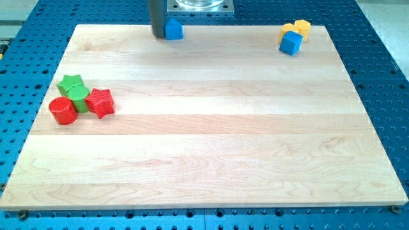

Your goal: Push the blue blocks to the yellow heart

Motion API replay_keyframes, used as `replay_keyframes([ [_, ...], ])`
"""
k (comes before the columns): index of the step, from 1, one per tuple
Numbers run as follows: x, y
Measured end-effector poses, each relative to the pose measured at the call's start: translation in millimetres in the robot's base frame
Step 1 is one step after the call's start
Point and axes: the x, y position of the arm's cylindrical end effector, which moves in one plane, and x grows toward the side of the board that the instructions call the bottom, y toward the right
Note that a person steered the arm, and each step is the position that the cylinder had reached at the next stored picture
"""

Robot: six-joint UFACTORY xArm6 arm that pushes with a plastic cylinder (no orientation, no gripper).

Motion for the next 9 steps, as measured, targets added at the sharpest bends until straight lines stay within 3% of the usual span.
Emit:
replay_keyframes([
  [2, -1, 153],
  [4, -18, 163],
  [7, -3, 235],
  [9, 3, 235],
])
